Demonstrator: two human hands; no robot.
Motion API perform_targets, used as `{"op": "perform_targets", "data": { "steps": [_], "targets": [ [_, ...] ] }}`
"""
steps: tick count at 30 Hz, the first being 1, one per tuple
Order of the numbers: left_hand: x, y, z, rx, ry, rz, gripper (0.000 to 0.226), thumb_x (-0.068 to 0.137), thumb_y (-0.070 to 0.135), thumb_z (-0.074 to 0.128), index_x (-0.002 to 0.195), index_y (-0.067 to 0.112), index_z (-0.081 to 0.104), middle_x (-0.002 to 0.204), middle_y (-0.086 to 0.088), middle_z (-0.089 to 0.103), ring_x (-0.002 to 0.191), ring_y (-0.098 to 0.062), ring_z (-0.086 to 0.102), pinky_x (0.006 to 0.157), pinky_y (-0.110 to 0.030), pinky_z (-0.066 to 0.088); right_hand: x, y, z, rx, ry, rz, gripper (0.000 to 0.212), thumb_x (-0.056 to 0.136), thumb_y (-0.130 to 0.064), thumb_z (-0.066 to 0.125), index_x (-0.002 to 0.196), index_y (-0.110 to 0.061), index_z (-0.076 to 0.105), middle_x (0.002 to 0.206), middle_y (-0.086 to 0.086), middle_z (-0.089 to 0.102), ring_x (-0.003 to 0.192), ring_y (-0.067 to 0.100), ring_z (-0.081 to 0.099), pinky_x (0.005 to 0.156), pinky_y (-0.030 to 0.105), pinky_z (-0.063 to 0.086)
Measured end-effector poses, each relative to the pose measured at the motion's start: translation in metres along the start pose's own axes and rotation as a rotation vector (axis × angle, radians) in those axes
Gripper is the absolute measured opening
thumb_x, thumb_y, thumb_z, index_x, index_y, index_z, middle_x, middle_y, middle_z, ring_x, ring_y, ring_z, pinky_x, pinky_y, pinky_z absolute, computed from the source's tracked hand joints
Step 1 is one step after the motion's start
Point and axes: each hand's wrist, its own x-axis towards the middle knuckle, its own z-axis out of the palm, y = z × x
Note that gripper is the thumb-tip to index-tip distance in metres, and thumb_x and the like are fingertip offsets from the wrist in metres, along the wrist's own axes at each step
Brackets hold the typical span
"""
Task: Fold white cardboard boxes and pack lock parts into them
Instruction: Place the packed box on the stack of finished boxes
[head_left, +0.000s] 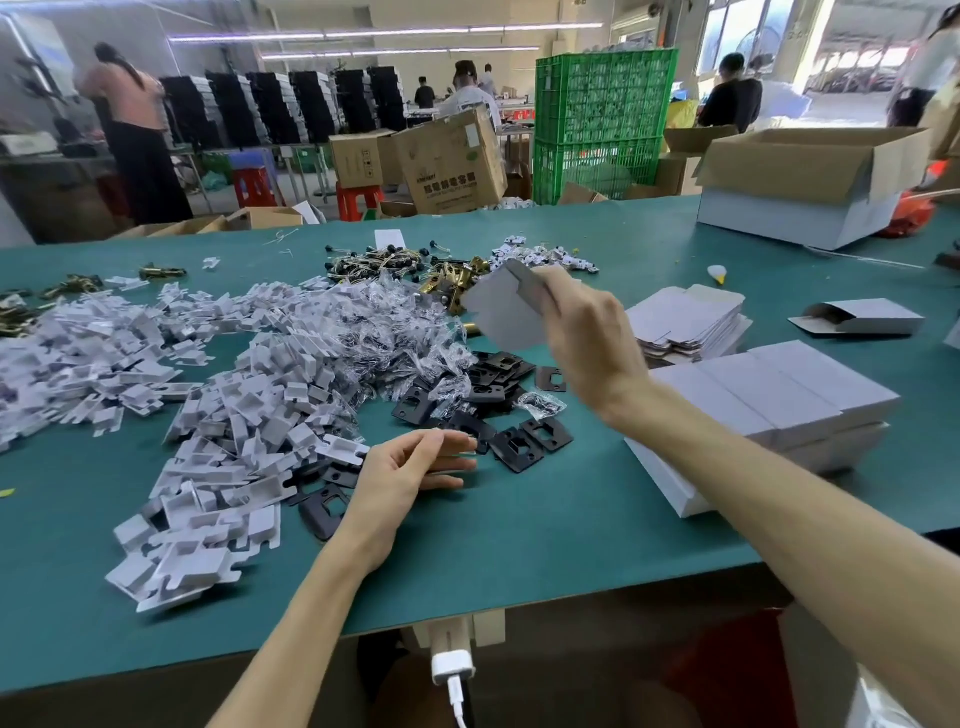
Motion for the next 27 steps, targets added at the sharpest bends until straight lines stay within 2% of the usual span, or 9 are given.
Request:
{"op": "perform_targets", "data": {
  "steps": [2,4,9,11,14,16,20,23,27],
  "targets": [
    [0.0,0.0,0.0,-0.032,0.002,0.003,0.038,0.11,0.029,0.047,0.116,0.005,0.076,0.115,-0.011,0.078,0.104,-0.031,0.076,0.081,-0.031,0.062,-0.005,-0.017,0.014,0.239,0.028,0.153,0.017,0.105,-0.006,0.05,0.108,0.0,0.066,0.079,0.001,0.062,0.056,0.003,0.047,0.05,0.019,0.03],
    [0.0,0.001,0.0,-0.091,0.029,-0.005,0.045,0.109,0.037,0.046,0.118,0.004,0.075,0.118,-0.012,0.077,0.106,-0.032,0.075,0.079,-0.031,0.063,-0.015,-0.029,0.028,0.405,0.03,0.302,0.017,0.105,-0.007,0.052,0.1,0.0,0.067,0.077,0.004,0.063,0.061,0.005,0.052,0.058,0.031,0.04],
    [0.003,0.003,-0.003,-0.321,0.131,-0.037,0.049,0.108,0.04,0.047,0.118,-0.004,0.066,0.117,-0.02,0.075,0.105,-0.036,0.075,0.078,-0.033,0.064,-0.046,-0.043,0.053,0.738,0.032,0.648,0.012,0.102,-0.008,0.055,0.102,-0.002,0.064,0.092,0.027,0.069,0.082,0.042,0.067,0.076,0.061,0.055],
    [0.005,0.003,-0.005,-0.402,0.171,-0.05,0.043,0.105,0.037,0.052,0.114,-0.003,0.066,0.109,-0.021,0.076,0.099,-0.034,0.076,0.077,-0.035,0.065,-0.061,-0.044,0.061,0.811,0.007,0.715,0.008,0.099,-0.004,0.058,0.106,-0.005,0.062,0.09,0.018,0.074,0.086,0.034,0.072,0.079,0.056,0.06],
    [0.006,0.001,-0.008,-0.456,0.234,-0.075,0.031,0.101,0.026,0.059,0.115,0.0,0.066,0.107,-0.017,0.077,0.099,-0.03,0.073,0.088,-0.043,0.064,-0.08,-0.043,0.073,0.991,-0.092,0.833,0.029,0.093,0.004,0.058,0.117,-0.011,0.056,0.091,0.011,0.078,0.082,0.024,0.075,0.069,0.041,0.063],
    [0.006,0.001,-0.007,-0.436,0.231,-0.063,0.02,0.103,0.02,0.058,0.109,0.007,0.072,0.109,-0.015,0.078,0.098,-0.027,0.074,0.084,-0.041,0.064,-0.087,-0.04,0.078,1.086,-0.12,0.908,0.038,0.091,0.004,0.059,0.123,-0.015,0.052,0.094,0.009,0.078,0.082,0.024,0.075,0.066,0.033,0.062],
    [0.001,0.006,-0.004,-0.355,0.172,-0.021,0.024,0.097,0.026,0.063,0.089,0.018,0.084,0.106,-0.014,0.079,0.096,-0.023,0.077,0.078,-0.031,0.062,-0.09,-0.03,0.085,1.195,-0.107,0.99,0.042,0.089,0.002,0.067,0.126,-0.013,0.052,0.099,0.011,0.078,0.097,0.035,0.074,0.079,0.046,0.063],
    [0.0,0.004,-0.006,-0.321,0.114,-0.011,0.024,0.097,0.035,0.069,0.102,0.016,0.082,0.115,-0.018,0.077,0.105,-0.029,0.075,0.088,-0.034,0.061,-0.092,-0.028,0.087,1.261,-0.085,1.04,0.044,0.088,-0.002,0.075,0.126,-0.009,0.054,0.105,0.014,0.077,0.101,0.036,0.073,0.087,0.05,0.06],
    [-0.001,0.007,-0.007,-0.341,0.052,-0.007,0.047,0.084,0.046,0.082,0.12,0.017,0.076,0.128,-0.018,0.072,0.116,-0.034,0.07,0.095,-0.039,0.059,-0.09,-0.027,0.083,1.373,-0.076,1.09,0.04,0.088,-0.001,0.075,0.123,-0.004,0.057,0.111,0.017,0.075,0.095,0.029,0.074,0.078,0.039,0.063]
  ]
}}
